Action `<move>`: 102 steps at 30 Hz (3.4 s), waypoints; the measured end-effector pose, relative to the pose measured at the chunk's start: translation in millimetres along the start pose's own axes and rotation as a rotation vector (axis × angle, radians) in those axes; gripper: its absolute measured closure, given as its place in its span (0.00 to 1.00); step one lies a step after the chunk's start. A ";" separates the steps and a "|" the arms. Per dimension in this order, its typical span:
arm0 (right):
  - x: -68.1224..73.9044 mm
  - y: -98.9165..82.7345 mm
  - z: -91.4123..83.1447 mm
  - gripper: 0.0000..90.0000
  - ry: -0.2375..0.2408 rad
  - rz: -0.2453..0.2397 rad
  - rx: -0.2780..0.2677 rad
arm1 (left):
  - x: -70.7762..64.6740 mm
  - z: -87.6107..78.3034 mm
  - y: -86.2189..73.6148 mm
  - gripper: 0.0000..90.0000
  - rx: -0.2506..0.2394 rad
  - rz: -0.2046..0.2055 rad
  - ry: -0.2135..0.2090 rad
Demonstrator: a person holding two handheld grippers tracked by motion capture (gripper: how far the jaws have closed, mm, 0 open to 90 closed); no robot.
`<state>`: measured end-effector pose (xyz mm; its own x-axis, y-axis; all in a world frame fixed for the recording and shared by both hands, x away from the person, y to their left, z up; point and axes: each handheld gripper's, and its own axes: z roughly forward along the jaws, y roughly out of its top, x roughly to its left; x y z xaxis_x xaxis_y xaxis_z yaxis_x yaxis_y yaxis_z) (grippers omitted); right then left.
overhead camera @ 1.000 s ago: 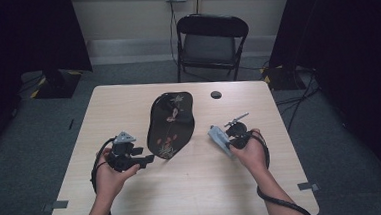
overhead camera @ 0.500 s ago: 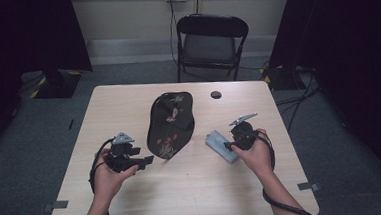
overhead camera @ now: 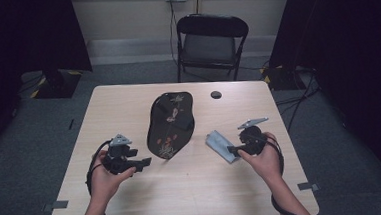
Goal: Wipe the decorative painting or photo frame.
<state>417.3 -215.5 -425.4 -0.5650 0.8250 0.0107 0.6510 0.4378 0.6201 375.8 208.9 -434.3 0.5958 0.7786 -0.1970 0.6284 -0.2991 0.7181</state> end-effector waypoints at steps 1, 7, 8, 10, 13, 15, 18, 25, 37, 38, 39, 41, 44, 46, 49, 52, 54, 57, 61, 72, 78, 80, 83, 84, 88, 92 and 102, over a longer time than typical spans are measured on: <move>-0.7 -1.2 -0.8 0.39 0.001 0.002 0.000 | 0.8 -0.2 -0.7 0.35 0.005 -0.003 0.003; -4.3 -11.7 -6.0 0.36 -0.003 0.004 -0.007 | 4.4 -0.2 -3.2 0.34 -0.002 -0.007 0.007; -4.7 -13.0 -6.6 0.36 -0.004 0.002 -0.011 | 4.9 0.1 -3.5 0.34 -0.002 -0.006 0.007; -5.0 -15.0 -7.5 0.35 -0.007 0.002 -0.009 | 6.3 0.8 -4.0 0.34 -0.002 -0.012 0.009; -5.2 -18.4 -8.4 0.35 -0.006 -0.002 -0.014 | 8.3 1.4 -5.1 0.34 0.002 -0.014 0.011; -5.8 -21.2 -9.0 0.34 -0.015 -0.007 -0.008 | 10.2 2.2 -6.5 0.34 0.007 -0.022 0.008; -7.2 -25.6 -10.6 0.33 -0.014 -0.005 -0.013 | 12.3 2.5 -8.1 0.34 0.007 -0.028 0.013; -7.6 -33.9 -13.3 0.31 -0.015 -0.005 -0.013 | 15.4 2.3 -9.4 0.31 0.001 -0.033 0.021; -12.1 -47.6 -18.6 0.28 -0.015 0.010 -0.028 | 19.8 4.8 -12.9 0.26 0.007 -0.027 0.029; -12.6 -49.7 -18.5 0.27 -0.017 0.012 -0.028 | 20.0 5.0 -13.3 0.25 0.007 -0.018 0.029; -12.9 -50.8 -18.5 0.27 -0.017 0.016 -0.026 | 20.3 5.0 -13.6 0.25 0.006 -0.014 0.033; -13.9 -53.7 -18.3 0.26 -0.019 0.022 -0.026 | 20.8 5.3 -13.9 0.24 0.006 -0.019 0.034; -14.6 -57.8 -19.1 0.25 -0.013 0.029 -0.033 | 22.5 6.1 -15.5 0.24 0.021 -0.013 0.038; -14.9 -60.2 -19.3 0.24 -0.010 0.032 -0.030 | 24.0 7.3 -17.5 0.24 0.032 -0.006 0.036; -15.5 -64.5 -19.3 0.23 -0.011 0.036 -0.028 | 26.0 8.2 -19.6 0.24 0.039 -0.012 0.045; -16.9 -68.9 -19.4 0.22 -0.006 0.031 -0.033 | 28.2 8.6 -21.0 0.24 0.042 -0.012 0.050; -17.7 -71.6 -19.5 0.21 -0.002 0.032 -0.028 | 29.3 9.5 -22.1 0.24 0.046 -0.014 0.057; -19.2 -75.7 -19.6 0.21 0.004 0.039 -0.028 | 32.1 10.8 -24.4 0.24 0.051 -0.021 0.056; -21.6 -81.3 -18.5 0.21 -0.004 0.039 -0.022 | 35.1 11.9 -27.0 0.24 0.059 -0.017 0.059; -24.7 -94.0 -16.5 0.21 -0.016 0.038 -0.013 | 40.0 14.8 -32.0 0.24 0.081 -0.002 0.074; -25.5 -100.7 -14.4 0.20 -0.027 0.028 -0.005 | 42.3 16.5 -34.4 0.24 0.089 0.015 0.083; -25.9 -102.4 -14.2 0.20 -0.033 0.025 -0.005 | 42.6 16.9 -34.8 0.24 0.088 0.018 0.089; -26.7 -105.4 -13.7 0.20 -0.035 0.027 -0.003 | 43.0 17.8 -35.6 0.24 0.095 0.021 0.095; -27.1 -106.5 -13.2 0.20 -0.034 0.025 -0.005 | 42.9 18.1 -35.7 0.24 0.093 0.020 0.096; -27.1 -109.5 -11.6 0.20 -0.036 0.024 -0.004 | 43.6 19.7 -36.9 0.24 0.090 0.024 0.089; -26.4 -109.8 -9.8 0.19 -0.041 0.020 -0.011 | 43.6 20.8 -37.2 0.24 0.090 0.023 0.094; -25.5 -115.2 -11.2 0.18 -0.044 0.026 -0.036 | 44.3 18.1 -37.4 0.24 0.104 0.030 0.094</move>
<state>351.0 -291.0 -488.3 -0.5244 0.8515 -0.0068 0.6465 0.4033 0.6476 387.7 244.5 -482.0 0.5687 0.8153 -0.1093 0.6622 -0.3750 0.6488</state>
